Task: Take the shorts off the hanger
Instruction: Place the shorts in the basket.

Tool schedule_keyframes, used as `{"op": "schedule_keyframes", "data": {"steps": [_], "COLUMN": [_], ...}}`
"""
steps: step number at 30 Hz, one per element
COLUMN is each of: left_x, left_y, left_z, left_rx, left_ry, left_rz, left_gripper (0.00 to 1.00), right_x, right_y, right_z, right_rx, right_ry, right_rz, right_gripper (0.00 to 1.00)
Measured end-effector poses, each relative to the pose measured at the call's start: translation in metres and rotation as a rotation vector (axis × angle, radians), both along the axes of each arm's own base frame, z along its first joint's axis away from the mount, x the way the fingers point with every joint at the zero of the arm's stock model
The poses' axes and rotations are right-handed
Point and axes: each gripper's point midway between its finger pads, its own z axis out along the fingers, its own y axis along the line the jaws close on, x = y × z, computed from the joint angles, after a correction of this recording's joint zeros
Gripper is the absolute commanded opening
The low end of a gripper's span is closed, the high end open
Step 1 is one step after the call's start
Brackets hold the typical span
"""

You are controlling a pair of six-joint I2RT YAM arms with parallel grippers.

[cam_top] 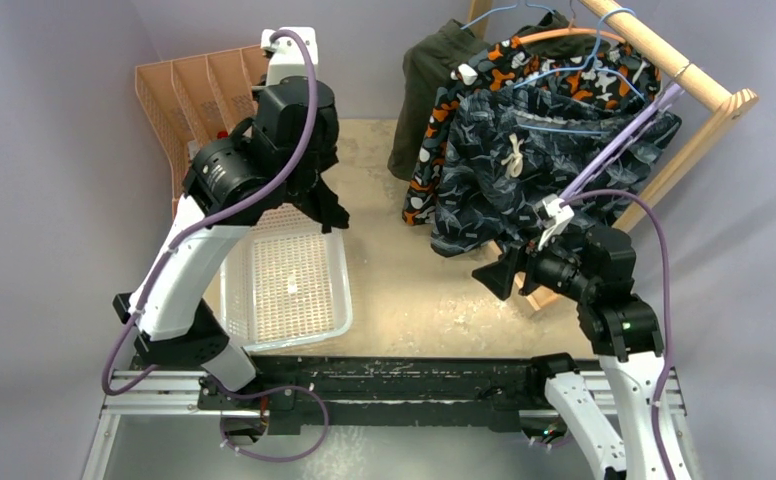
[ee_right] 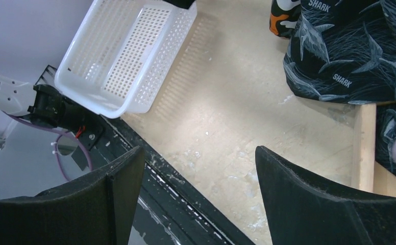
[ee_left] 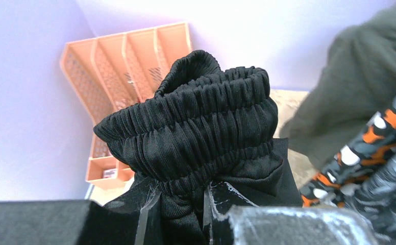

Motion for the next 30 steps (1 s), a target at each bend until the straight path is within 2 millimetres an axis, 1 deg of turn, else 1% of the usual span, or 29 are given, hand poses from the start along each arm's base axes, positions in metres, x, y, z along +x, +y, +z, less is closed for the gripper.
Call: {"op": "schedule_keyframes", "data": {"steps": [4, 10, 13, 16, 18, 21, 22, 24, 25, 26, 27, 29, 30], "left_x": [-0.007, -0.031, -0.041, -0.047, -0.050, -0.048, -0.045, -0.035, -0.027, -0.016, -0.009, 0.006, 0.011], "left_y": [0.026, 0.064, 0.074, 0.076, 0.076, 0.072, 0.070, 0.063, 0.059, 0.058, 0.061, 0.078, 0.086], "left_z": [0.015, 0.027, 0.029, 0.022, 0.003, -0.048, -0.067, -0.096, -0.114, -0.137, -0.151, -0.177, -0.184], "left_rx": [0.030, 0.003, -0.031, -0.053, -0.034, 0.070, 0.105, 0.152, 0.164, 0.170, 0.166, 0.144, 0.126], "left_ry": [-0.049, -0.091, -0.093, -0.072, -0.042, 0.059, 0.099, 0.167, 0.208, 0.262, 0.296, 0.365, 0.387], "left_rz": [0.099, 0.167, 0.161, 0.129, 0.122, 0.110, 0.113, 0.112, 0.110, 0.111, 0.118, 0.146, 0.160], "left_gripper": [0.00, 0.00, 0.00, 0.00, 0.00, 0.00, 0.00, 0.00, 0.00, 0.00, 0.00, 0.00, 0.00], "right_x": [0.006, 0.011, 0.016, 0.020, 0.022, 0.024, 0.023, 0.022, 0.022, 0.021, 0.020, 0.018, 0.017], "right_y": [0.001, 0.003, 0.004, 0.004, 0.005, 0.009, 0.011, 0.012, 0.012, 0.013, 0.014, 0.015, 0.015], "right_z": [-0.001, 0.004, 0.004, 0.002, 0.001, 0.002, 0.003, 0.004, 0.005, 0.005, 0.005, 0.005, 0.004], "right_rx": [-0.004, 0.001, 0.001, 0.000, 0.000, 0.013, 0.017, 0.022, 0.024, 0.028, 0.031, 0.034, 0.035], "right_ry": [-0.002, -0.026, -0.026, -0.018, -0.016, -0.027, -0.031, -0.034, -0.034, -0.034, -0.032, -0.031, -0.030], "right_rz": [0.003, 0.014, 0.016, 0.019, 0.024, 0.051, 0.060, 0.071, 0.075, 0.082, 0.089, 0.096, 0.098], "right_gripper": [0.80, 0.80, 0.80, 0.80, 0.80, 0.80, 0.80, 0.80, 0.80, 0.80, 0.80, 0.80, 0.80]}}
